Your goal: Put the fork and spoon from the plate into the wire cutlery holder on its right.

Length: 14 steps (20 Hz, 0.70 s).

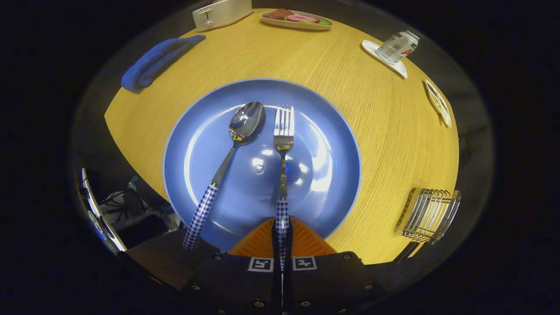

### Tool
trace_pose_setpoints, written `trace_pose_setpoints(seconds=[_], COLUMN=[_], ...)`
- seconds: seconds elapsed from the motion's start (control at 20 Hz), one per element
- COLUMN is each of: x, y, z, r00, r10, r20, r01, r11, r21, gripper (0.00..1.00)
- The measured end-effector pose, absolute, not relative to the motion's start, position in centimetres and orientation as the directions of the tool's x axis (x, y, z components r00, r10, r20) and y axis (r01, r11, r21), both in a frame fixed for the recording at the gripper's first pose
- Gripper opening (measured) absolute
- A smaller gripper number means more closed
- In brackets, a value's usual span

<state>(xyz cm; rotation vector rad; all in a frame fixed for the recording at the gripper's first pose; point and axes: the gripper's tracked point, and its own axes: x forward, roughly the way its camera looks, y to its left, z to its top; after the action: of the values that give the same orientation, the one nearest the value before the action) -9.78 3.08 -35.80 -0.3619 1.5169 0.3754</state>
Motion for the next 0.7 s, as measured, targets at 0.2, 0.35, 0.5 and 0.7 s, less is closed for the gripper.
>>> trace_pose_setpoints(seconds=[0.2, 0.35, 0.5, 0.7], x=[-9.8, -9.4, -9.5, -10.9], y=[2.6, 0.2, -3.3, -8.7], z=[-34.0, -30.8, -27.9, -24.7], r00=[0.005, 0.008, 0.026, -0.003], r10=[0.035, 0.003, -0.066, -0.139], r20=[-0.999, -1.0, -0.997, -0.99], r01=[-0.442, -0.471, -0.497, -0.486], r11=[0.896, 0.882, 0.865, 0.866], r21=[0.029, -0.002, -0.071, -0.12], gripper=[0.02, 0.02, 0.01, 0.02])
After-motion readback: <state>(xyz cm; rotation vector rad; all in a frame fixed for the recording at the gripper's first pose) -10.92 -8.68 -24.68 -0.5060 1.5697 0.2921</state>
